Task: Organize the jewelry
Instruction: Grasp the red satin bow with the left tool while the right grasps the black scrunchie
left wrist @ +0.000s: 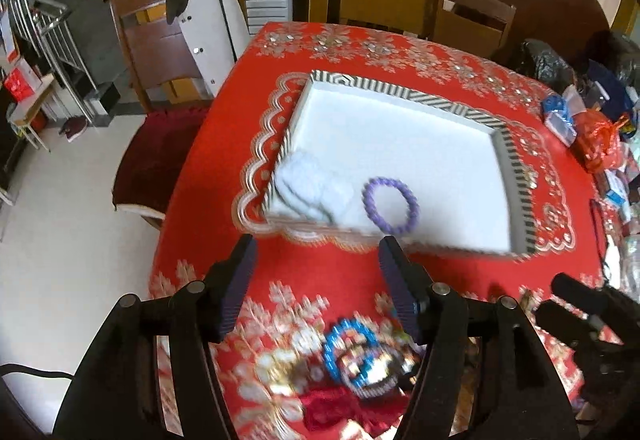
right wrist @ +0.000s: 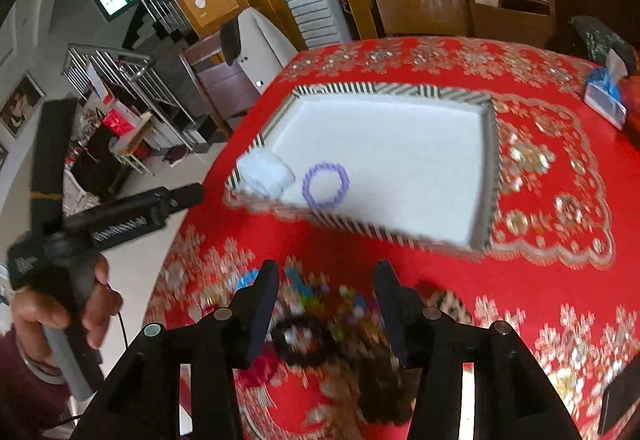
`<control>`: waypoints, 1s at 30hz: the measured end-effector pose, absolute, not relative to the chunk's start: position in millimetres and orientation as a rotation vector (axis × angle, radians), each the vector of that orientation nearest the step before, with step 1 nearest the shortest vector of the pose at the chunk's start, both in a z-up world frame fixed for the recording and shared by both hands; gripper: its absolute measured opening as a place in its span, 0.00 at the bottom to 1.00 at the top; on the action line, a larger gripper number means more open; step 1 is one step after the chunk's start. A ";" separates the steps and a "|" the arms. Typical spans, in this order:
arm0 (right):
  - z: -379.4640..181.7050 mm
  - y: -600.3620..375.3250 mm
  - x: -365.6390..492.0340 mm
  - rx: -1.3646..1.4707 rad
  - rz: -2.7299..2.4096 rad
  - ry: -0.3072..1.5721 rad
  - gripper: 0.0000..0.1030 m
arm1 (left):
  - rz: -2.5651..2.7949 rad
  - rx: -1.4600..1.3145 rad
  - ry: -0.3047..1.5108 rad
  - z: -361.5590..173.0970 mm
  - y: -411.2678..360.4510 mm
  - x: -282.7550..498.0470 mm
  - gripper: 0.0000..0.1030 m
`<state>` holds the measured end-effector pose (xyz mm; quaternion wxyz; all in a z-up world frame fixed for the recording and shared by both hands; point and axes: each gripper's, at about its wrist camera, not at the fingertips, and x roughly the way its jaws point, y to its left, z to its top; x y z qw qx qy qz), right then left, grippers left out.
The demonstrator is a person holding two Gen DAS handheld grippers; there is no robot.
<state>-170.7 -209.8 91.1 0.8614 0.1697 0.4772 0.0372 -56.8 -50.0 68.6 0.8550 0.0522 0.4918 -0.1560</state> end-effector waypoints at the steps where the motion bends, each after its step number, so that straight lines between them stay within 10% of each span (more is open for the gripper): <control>1: 89.4 -208.8 -176.1 0.352 0.076 1.006 0.46 | -0.333 0.104 1.039 69.0 -48.5 -62.3 0.61; 30: 35.5 -199.0 -244.1 0.359 0.089 1.135 0.46 | -0.280 -0.069 1.277 -13.6 -3.1 -127.6 0.66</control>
